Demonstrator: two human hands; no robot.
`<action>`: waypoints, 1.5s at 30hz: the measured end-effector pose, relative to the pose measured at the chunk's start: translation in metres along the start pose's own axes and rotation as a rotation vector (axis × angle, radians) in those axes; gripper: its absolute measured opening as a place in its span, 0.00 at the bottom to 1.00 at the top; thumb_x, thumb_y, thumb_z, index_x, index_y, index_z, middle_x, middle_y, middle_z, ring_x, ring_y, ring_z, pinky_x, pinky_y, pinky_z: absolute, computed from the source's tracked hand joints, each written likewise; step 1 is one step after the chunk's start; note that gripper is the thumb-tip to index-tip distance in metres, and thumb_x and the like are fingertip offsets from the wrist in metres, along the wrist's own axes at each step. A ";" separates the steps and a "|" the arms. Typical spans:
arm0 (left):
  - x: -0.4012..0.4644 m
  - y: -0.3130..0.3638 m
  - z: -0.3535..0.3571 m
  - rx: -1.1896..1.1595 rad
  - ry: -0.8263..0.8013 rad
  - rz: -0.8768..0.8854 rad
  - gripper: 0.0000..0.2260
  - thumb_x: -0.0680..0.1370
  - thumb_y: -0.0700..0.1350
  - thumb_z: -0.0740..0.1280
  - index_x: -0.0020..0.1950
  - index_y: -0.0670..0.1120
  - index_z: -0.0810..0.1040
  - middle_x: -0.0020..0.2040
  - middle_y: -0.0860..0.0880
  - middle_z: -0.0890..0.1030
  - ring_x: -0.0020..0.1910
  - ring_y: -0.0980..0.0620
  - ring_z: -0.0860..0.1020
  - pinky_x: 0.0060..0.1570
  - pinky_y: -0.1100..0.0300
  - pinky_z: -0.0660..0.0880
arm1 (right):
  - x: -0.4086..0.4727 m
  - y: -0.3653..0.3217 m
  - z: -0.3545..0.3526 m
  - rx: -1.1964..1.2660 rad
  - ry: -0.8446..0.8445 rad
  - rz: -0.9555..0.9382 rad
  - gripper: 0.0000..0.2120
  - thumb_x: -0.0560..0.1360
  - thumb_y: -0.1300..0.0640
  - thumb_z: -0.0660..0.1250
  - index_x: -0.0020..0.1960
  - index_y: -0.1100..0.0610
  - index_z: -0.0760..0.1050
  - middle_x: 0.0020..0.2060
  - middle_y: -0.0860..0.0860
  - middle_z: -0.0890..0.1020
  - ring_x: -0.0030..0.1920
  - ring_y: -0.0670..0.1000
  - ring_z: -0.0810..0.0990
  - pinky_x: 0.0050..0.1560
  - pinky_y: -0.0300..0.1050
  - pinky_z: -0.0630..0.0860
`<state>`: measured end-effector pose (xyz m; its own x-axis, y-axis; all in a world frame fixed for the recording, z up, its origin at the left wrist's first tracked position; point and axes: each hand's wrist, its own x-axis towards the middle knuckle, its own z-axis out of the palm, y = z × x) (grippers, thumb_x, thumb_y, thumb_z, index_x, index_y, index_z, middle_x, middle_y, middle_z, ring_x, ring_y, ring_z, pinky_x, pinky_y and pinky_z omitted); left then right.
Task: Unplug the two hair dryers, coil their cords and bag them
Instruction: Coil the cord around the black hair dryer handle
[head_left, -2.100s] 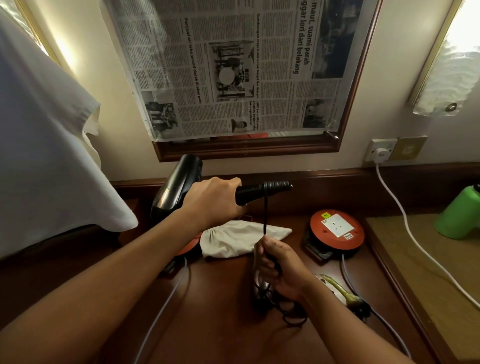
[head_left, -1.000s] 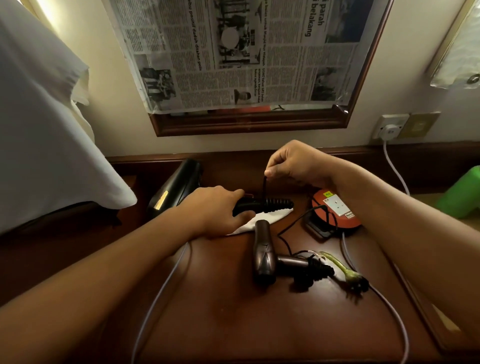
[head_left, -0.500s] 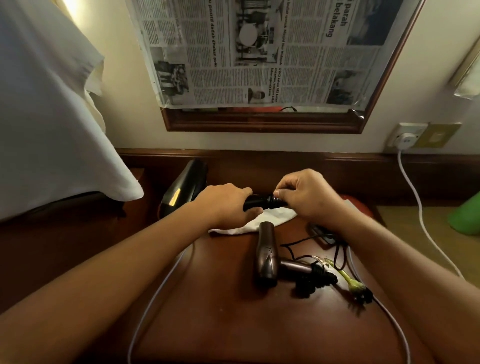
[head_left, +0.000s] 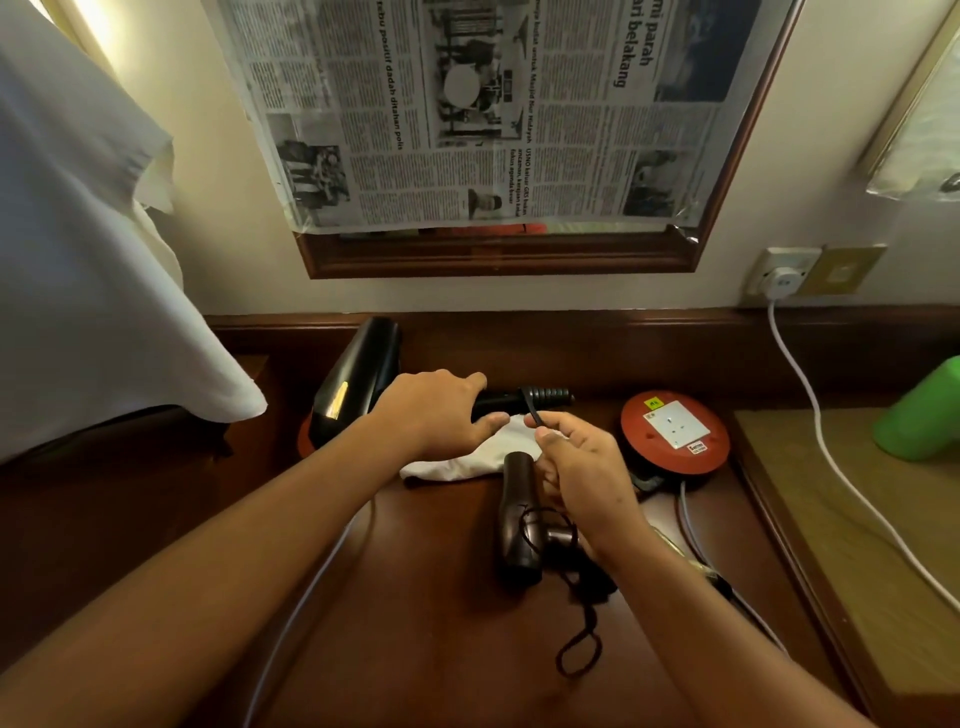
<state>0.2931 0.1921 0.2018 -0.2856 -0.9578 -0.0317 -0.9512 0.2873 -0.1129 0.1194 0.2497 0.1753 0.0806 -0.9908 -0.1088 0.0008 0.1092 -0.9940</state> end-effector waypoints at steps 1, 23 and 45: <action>0.000 -0.001 0.000 0.000 0.003 -0.006 0.23 0.78 0.66 0.52 0.60 0.50 0.69 0.35 0.55 0.71 0.34 0.54 0.73 0.33 0.57 0.70 | -0.003 -0.001 0.001 0.054 -0.022 0.020 0.11 0.81 0.62 0.58 0.57 0.57 0.77 0.24 0.48 0.66 0.24 0.44 0.61 0.24 0.37 0.59; -0.004 -0.015 -0.038 -0.149 0.165 -0.023 0.19 0.78 0.65 0.54 0.57 0.51 0.69 0.35 0.54 0.75 0.33 0.56 0.75 0.32 0.57 0.71 | 0.013 0.038 0.004 0.131 -0.122 -0.031 0.18 0.82 0.54 0.56 0.34 0.58 0.66 0.24 0.48 0.62 0.25 0.46 0.59 0.24 0.36 0.55; -0.022 0.007 -0.051 -0.202 0.131 0.087 0.20 0.78 0.65 0.54 0.57 0.51 0.69 0.34 0.53 0.75 0.33 0.54 0.75 0.34 0.55 0.73 | 0.070 0.045 -0.047 0.489 -0.661 0.280 0.18 0.67 0.45 0.76 0.34 0.56 0.72 0.24 0.47 0.61 0.24 0.46 0.53 0.24 0.39 0.52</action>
<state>0.2864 0.2151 0.2523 -0.3681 -0.9246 0.0979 -0.9225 0.3763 0.0857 0.0782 0.1815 0.1223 0.7044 -0.6891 -0.1700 0.3101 0.5142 -0.7996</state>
